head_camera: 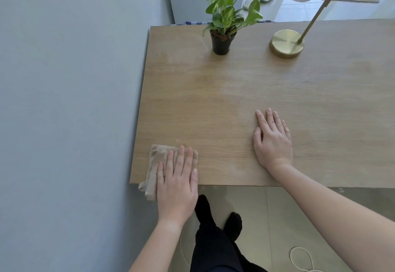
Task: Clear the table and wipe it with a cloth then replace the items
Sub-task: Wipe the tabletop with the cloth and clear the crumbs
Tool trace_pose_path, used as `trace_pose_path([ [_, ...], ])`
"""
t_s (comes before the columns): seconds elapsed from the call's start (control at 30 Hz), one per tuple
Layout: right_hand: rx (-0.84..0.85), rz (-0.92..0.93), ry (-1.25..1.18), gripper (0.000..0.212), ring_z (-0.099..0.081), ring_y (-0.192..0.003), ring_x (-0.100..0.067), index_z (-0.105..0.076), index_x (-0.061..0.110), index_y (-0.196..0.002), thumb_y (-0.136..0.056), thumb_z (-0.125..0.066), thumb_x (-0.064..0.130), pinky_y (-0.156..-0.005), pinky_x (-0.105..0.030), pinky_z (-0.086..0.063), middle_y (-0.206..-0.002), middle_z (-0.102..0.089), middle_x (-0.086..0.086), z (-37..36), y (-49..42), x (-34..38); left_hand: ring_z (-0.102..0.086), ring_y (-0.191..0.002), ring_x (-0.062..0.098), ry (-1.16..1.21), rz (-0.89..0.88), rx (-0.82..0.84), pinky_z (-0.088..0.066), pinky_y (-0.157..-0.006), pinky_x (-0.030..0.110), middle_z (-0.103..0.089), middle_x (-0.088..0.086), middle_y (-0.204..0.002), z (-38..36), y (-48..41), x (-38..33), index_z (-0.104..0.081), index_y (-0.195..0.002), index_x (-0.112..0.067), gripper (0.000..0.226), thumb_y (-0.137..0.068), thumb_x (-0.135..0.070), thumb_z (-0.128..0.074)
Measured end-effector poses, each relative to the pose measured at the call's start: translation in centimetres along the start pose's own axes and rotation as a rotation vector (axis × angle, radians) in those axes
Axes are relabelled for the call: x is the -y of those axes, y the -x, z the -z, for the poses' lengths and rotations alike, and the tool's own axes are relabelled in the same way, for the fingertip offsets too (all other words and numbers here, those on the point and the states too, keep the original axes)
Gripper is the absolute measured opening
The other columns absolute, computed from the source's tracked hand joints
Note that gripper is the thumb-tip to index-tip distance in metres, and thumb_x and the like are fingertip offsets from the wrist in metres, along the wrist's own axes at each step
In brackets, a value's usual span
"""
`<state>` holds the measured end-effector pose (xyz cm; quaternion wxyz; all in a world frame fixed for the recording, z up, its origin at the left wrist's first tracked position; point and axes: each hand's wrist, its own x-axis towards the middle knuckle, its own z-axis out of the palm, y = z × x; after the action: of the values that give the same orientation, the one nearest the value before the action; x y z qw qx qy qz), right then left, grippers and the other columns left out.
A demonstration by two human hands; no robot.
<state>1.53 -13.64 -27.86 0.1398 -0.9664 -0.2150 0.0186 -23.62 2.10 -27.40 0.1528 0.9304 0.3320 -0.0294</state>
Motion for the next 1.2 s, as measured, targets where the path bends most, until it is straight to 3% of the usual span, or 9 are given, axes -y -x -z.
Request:
trace_pose_path([
  [0.13, -0.005, 0.008, 0.006, 0.060, -0.022, -0.161, -0.018, -0.037, 0.031, -0.165, -0.105, -0.030, 0.038, -0.132, -0.040, -0.012, -0.172, -0.033, -0.005, -0.2, -0.2, 0.2, 0.010, -0.166, 0.014, -0.042, -0.001, -0.007, -0.006, -0.135, 0.049, 0.005, -0.014, -0.179, 0.6, -2.8, 0.8, 0.003, -0.171, -0.039, 0.059, -0.114, -0.051, -0.011],
  [0.33, 0.007, 0.008, 0.012, 0.060, -0.020, -0.162, -0.017, -0.035, 0.032, -0.165, -0.106, -0.028, 0.039, -0.133, -0.038, -0.010, -0.173, -0.030, -0.005, -0.2, -0.2, -0.1, 0.008, -0.166, 0.019, -0.038, 0.109, -0.040, -0.001, -0.134, 0.051, 0.006, -0.010, -0.180, 2.8, -14.3, 2.6, 0.005, -0.170, -0.037, 0.061, -0.113, -0.053, -0.005],
  [0.5, 0.014, 0.011, 0.018, 0.061, -0.020, -0.162, -0.017, -0.035, 0.032, -0.165, -0.106, -0.026, 0.041, -0.133, -0.039, -0.010, -0.173, -0.030, -0.005, -0.1, 0.0, -0.2, 0.007, -0.167, 0.022, -0.052, 0.066, -0.053, -0.003, -0.134, 0.053, 0.006, -0.008, -0.180, 1.4, -11.1, 1.3, 0.005, -0.171, -0.034, 0.061, -0.113, -0.051, -0.006],
  [0.57, 0.013, 0.010, 0.014, 0.061, -0.020, -0.162, -0.017, -0.036, 0.032, -0.165, -0.105, -0.027, 0.041, -0.133, -0.039, -0.010, -0.173, -0.031, -0.005, -0.2, 0.0, -0.3, 0.008, -0.167, 0.022, -0.052, 0.013, -0.031, -0.005, -0.134, 0.053, 0.007, -0.007, -0.180, 0.8, -7.9, 0.0, 0.004, -0.171, -0.034, 0.061, -0.114, -0.050, -0.009],
  [0.67, 0.013, 0.005, 0.011, 0.061, -0.021, -0.162, -0.017, -0.036, 0.032, -0.165, -0.105, -0.027, 0.041, -0.133, -0.039, -0.011, -0.172, -0.031, -0.004, -0.1, 0.1, -0.3, 0.011, -0.166, 0.018, -0.078, -0.203, 0.030, -0.004, -0.134, 0.052, 0.009, -0.010, -0.180, -0.1, -1.7, -0.8, 0.002, -0.171, -0.037, 0.062, -0.115, -0.047, -0.022],
  [0.8, 0.021, 0.015, 0.006, 0.061, -0.020, -0.162, -0.017, -0.036, 0.031, -0.165, -0.105, -0.026, 0.041, -0.133, -0.039, -0.010, -0.173, -0.030, -0.004, 0.0, -0.2, -0.2, 0.013, -0.164, 0.005, -0.008, -0.391, 0.194, 0.001, -0.134, 0.045, 0.004, -0.025, -0.177, 1.5, -0.4, 1.4, -0.009, -0.168, -0.051, 0.057, -0.115, -0.049, -0.029],
  [0.9, 0.027, 0.014, 0.005, 0.062, -0.019, -0.162, -0.017, -0.036, 0.031, -0.165, -0.105, -0.025, 0.041, -0.133, -0.039, -0.010, -0.173, -0.029, -0.004, 0.0, -0.1, -0.5, 0.010, -0.165, 0.007, 0.047, -0.187, 0.082, 0.001, -0.135, 0.043, -0.009, -0.018, -0.178, 1.6, -0.4, -0.7, -0.020, -0.170, -0.039, 0.058, -0.113, -0.049, -0.027],
  [1.03, 0.029, 0.008, -0.021, 0.063, -0.018, -0.162, -0.015, -0.035, 0.032, -0.165, -0.105, -0.022, 0.043, -0.133, -0.037, -0.008, -0.173, -0.029, -0.003, 0.0, 0.1, -0.3, 0.013, -0.166, 0.021, 0.141, 0.292, -0.032, 0.003, -0.135, 0.048, 0.004, -0.004, -0.179, -0.3, -0.1, -5.8, 0.001, -0.172, -0.017, 0.072, -0.112, -0.054, -0.015],
  [1.2, 0.012, 0.006, -0.048, 0.063, -0.019, -0.162, -0.015, -0.038, 0.032, -0.164, -0.104, -0.024, 0.042, -0.133, -0.037, -0.009, -0.173, -0.030, -0.002, 0.0, 0.0, -0.4, 0.001, -0.167, 0.026, 0.191, 0.442, -0.153, -0.005, -0.134, 0.055, -0.002, 0.001, -0.180, -1.6, -2.7, -6.9, -0.005, -0.172, -0.014, 0.070, -0.113, -0.049, -0.019],
])
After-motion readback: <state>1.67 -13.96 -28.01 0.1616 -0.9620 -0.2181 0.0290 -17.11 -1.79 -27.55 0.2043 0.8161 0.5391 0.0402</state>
